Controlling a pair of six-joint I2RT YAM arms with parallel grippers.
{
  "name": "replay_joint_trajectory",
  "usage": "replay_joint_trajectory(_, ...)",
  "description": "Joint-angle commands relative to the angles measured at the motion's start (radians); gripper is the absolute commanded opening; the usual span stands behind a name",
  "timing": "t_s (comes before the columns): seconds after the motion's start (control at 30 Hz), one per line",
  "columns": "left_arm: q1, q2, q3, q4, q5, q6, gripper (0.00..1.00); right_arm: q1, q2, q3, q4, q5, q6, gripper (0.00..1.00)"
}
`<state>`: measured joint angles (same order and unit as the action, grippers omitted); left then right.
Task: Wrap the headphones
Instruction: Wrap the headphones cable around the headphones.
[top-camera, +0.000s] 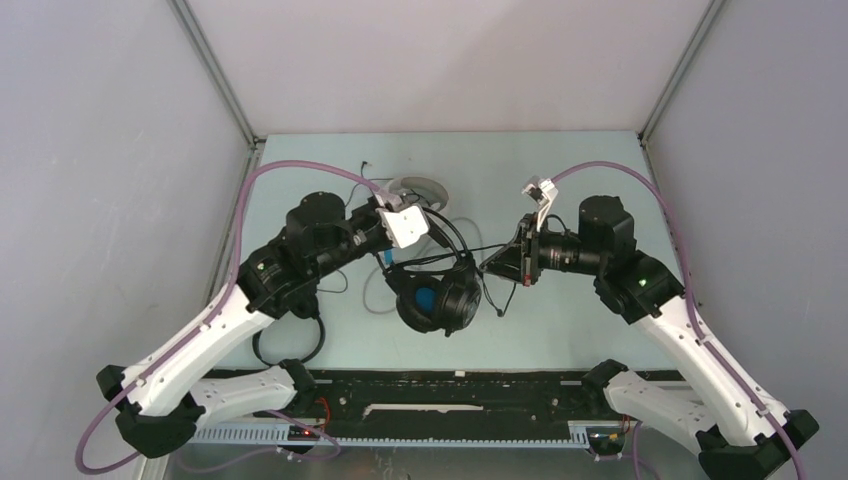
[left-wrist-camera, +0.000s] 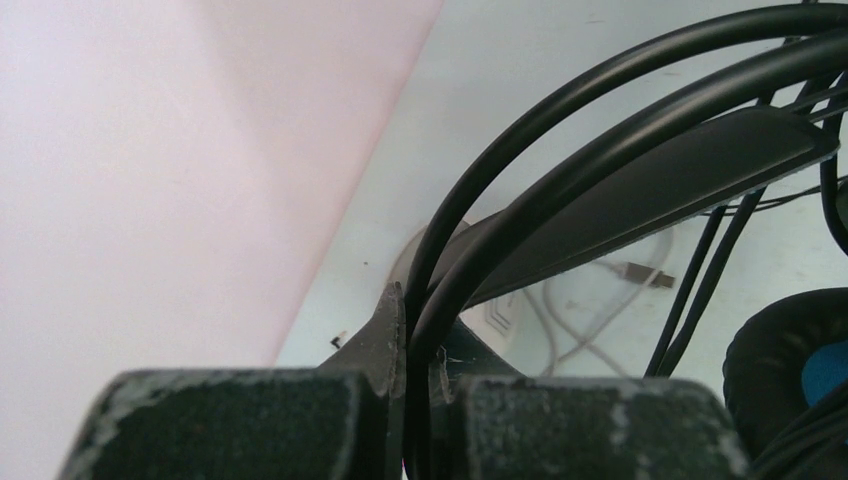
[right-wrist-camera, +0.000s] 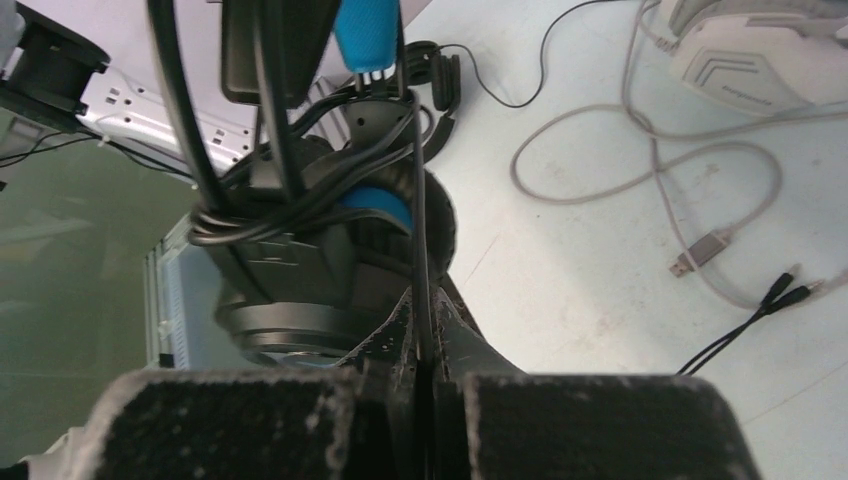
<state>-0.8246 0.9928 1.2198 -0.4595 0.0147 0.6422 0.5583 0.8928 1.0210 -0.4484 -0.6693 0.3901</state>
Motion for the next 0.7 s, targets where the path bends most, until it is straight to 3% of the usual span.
replay_joint_trajectory(0.0,-0.006,0.003,-0.055,-0.052,-0.258,0.213,0.00,-0.045,-0.007,0.066,0.081,-0.076,0.068,0.00)
replay_joint_trajectory(0.2,-0.032,0.046,-0.082,0.008,-0.467,0.356,0.00,-0.061,0.018,0.066,0.069,-0.117,0.078,0.00)
replay_joint_trajectory(0.5,-0.034,0.042,-0.161,0.181,-0.538,0.451,0.00,-0.068,0.020,0.040,0.122,-0.204,0.105,0.01)
replay_joint_trajectory(0.67,-0.036,0.054,-0.163,0.223,-0.554,0.430,0.00,-0.072,0.026,0.022,0.211,-0.279,0.171,0.01)
